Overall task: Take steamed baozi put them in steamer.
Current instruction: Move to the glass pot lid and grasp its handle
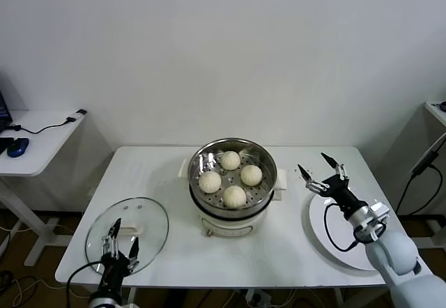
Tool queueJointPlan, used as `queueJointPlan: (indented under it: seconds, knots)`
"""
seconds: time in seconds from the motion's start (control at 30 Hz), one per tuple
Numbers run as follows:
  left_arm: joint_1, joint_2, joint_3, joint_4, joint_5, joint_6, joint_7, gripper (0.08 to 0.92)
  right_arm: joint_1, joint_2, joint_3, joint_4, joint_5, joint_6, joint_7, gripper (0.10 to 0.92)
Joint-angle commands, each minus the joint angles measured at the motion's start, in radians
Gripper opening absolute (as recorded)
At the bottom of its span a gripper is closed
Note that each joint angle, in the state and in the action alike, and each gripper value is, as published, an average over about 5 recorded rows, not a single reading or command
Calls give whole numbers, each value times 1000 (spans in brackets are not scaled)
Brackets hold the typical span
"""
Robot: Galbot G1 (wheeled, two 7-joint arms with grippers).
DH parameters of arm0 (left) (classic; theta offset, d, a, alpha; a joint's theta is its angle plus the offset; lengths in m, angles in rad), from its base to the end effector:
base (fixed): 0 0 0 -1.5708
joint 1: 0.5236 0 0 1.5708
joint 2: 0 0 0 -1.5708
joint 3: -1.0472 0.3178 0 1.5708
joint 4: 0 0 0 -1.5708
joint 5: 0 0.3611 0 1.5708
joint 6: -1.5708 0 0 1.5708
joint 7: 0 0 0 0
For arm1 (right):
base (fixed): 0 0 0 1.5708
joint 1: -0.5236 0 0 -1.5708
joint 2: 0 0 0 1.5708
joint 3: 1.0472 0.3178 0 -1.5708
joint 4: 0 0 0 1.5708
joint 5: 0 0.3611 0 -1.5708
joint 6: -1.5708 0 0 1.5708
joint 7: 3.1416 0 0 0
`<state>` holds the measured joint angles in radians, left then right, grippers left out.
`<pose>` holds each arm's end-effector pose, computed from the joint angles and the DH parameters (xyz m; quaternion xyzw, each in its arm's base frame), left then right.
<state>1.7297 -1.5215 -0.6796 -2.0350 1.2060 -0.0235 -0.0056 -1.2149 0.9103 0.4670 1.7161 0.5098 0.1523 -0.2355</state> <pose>0.1507 0.0578 -0.3203 -0.0226 -0.7819 -0.6138 0.1065 0.3146 -0.1469 -0.2785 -0.1907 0.9790 -0.0659 0.0297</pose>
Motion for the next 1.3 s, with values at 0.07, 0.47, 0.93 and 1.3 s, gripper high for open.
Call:
queueJointPlan:
  seconds: [0.07, 0.47, 0.93, 1.3]
  knots:
    - [-159, 48, -26, 263, 391, 46, -65, 823, -142, 149, 165, -10, -87, 13, 7, 823]
    - [-317, 84, -24, 468, 356, 15, -164, 823, -151, 184, 228, -18, -127, 19, 2, 823]
    - [-390, 132, -27, 529, 264, 12, -182, 823, -171, 225, 239, -21, -176, 26, -1, 823]
    - [-393, 147, -17, 537, 190, -23, -190, 749, -169, 257, 238, -39, -205, 37, -12, 823]
